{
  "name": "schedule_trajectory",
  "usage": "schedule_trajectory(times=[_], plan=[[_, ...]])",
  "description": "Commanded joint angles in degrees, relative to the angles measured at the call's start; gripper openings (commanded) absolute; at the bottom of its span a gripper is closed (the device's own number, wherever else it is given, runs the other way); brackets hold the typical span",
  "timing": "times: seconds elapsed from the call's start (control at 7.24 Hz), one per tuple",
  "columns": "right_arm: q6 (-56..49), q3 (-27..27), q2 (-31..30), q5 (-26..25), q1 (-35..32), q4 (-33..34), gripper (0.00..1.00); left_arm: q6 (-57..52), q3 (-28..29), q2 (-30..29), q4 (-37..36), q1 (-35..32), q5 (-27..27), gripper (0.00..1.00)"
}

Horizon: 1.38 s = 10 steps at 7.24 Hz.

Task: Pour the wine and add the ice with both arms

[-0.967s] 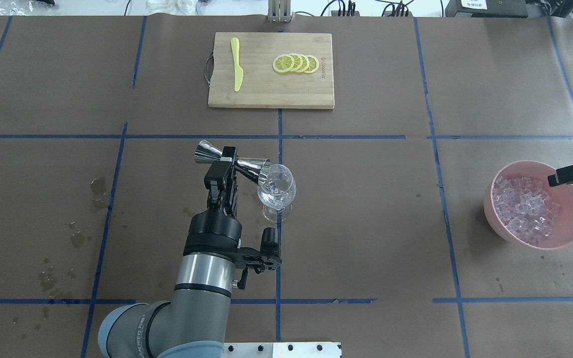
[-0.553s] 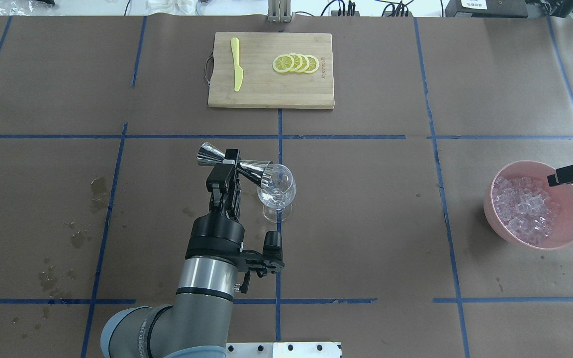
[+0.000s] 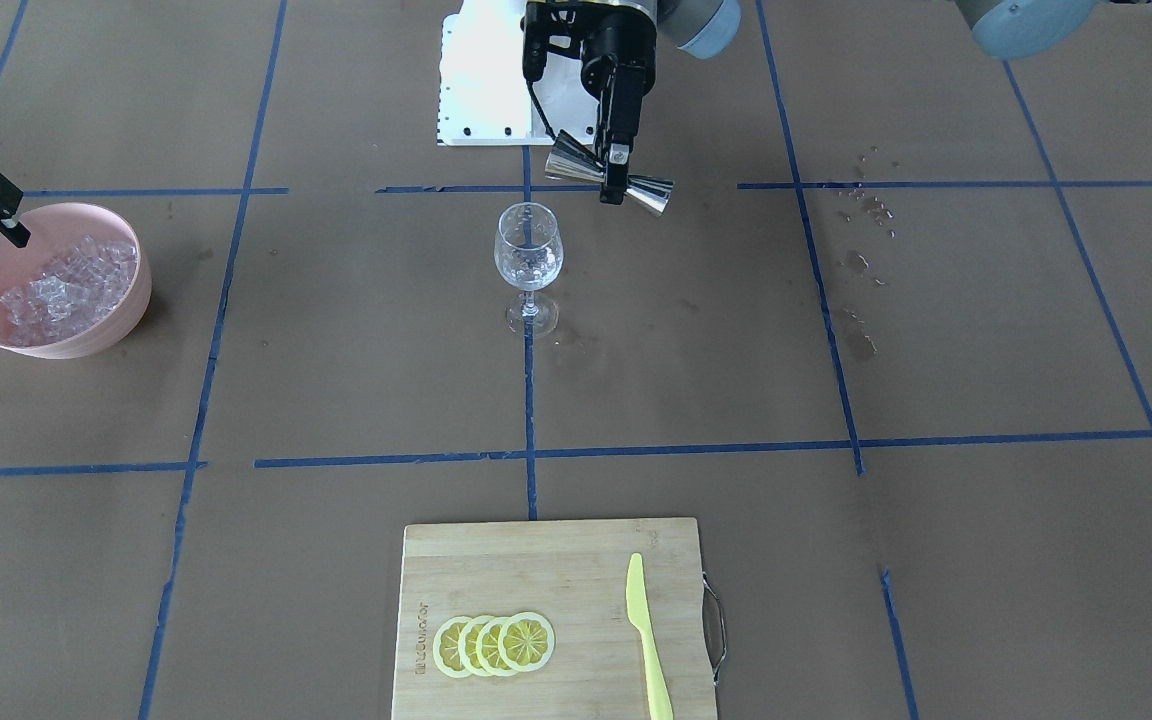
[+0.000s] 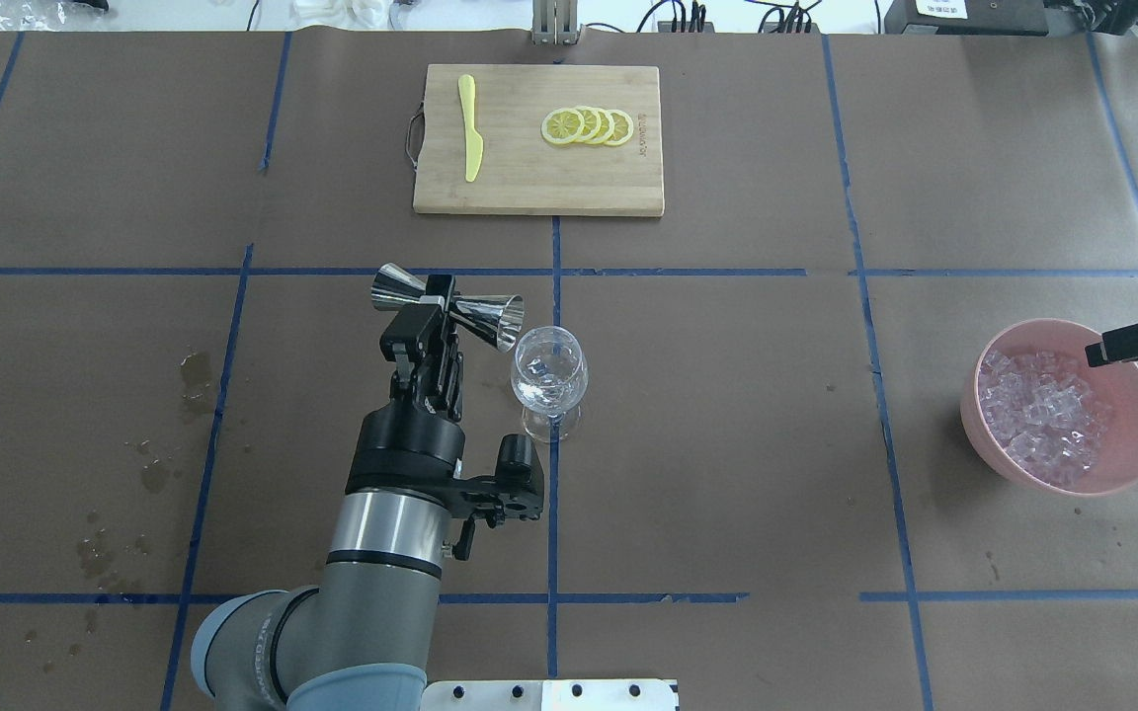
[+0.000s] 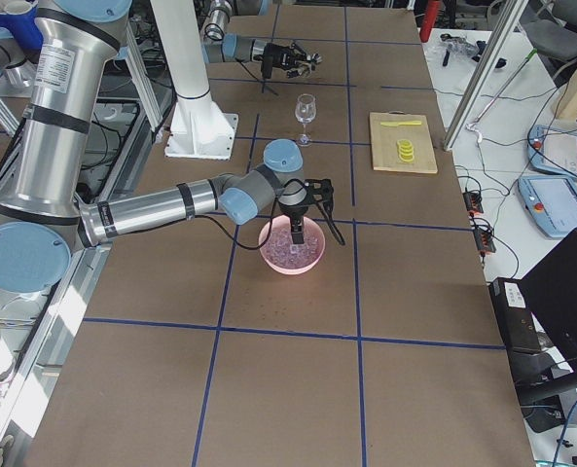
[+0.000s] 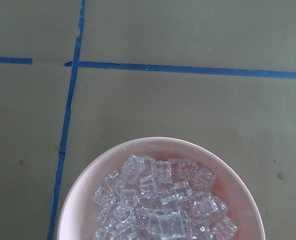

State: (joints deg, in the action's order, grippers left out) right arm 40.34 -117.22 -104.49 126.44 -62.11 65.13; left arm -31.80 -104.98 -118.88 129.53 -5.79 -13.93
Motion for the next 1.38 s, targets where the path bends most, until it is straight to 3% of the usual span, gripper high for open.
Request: schedule_trajectory(times=[0.0,0.41,0.83,1.24], plan=[[0.3,0.9,0.1,-1.4,0.7,0.0,1.00,0.2,0.0,2.5,6.8,-3.7,-1.8,0.00],[1.6,2.3,0.1,-5.6,5.9,-0.2,1.00,1.0,0.0,6.2,13.6,-6.9,-5.2,0.00],[0.8,3.7,0.2,-8.7,10.9,-0.2,1.00,22.9,0.1,10.3,13.9,-8.3,-8.7,0.00],[-1.8,5.1,0.3,-9.8,12.3,-0.1,0.94,26.7,0.1,14.2,13.9,-9.9,-9.4,0.00]])
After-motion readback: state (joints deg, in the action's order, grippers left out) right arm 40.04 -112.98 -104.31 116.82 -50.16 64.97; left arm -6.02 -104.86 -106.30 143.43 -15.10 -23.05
